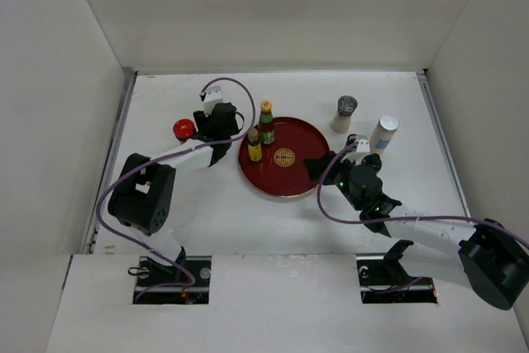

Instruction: Organize the condiment bottles

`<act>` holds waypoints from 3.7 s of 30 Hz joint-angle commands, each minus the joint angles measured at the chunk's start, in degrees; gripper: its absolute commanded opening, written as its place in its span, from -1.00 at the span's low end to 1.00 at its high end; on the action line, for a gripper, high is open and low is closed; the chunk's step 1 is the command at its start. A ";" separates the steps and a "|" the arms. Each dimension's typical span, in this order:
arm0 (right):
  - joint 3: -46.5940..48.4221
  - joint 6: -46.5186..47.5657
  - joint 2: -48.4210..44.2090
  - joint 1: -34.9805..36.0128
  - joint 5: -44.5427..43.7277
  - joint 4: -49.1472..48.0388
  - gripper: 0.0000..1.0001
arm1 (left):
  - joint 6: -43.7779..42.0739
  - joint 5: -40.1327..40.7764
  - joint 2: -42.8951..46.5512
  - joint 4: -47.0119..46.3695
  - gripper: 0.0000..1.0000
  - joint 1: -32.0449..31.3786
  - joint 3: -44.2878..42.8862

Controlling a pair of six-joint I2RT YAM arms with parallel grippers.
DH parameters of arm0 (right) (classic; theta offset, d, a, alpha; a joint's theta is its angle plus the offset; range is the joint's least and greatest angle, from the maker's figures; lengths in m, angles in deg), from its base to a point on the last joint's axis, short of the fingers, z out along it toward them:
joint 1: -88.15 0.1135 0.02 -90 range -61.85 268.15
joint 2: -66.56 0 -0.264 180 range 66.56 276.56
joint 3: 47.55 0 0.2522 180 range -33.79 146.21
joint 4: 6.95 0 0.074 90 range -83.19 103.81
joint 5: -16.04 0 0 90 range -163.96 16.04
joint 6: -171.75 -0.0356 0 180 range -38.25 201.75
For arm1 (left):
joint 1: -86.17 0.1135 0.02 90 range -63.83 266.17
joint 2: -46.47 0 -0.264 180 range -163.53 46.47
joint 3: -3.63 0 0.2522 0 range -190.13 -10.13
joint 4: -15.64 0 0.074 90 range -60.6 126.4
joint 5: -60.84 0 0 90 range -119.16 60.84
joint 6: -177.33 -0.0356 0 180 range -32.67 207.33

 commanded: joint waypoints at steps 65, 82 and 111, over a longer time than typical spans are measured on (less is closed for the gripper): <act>-0.40 0.06 -2.12 -0.02 -0.51 -3.58 0.50 | 0.89 11.09 35.48 14.95 0.82 -7.87 12.14; -0.04 0.23 -2.12 0.07 0.19 -3.58 0.70 | 1.24 0.98 13.94 6.25 0.86 10.43 3.17; -1.54 -0.38 -5.28 -0.37 -1.03 -3.67 0.69 | -5.88 9.06 43.74 10.74 -0.44 -14.42 -5.08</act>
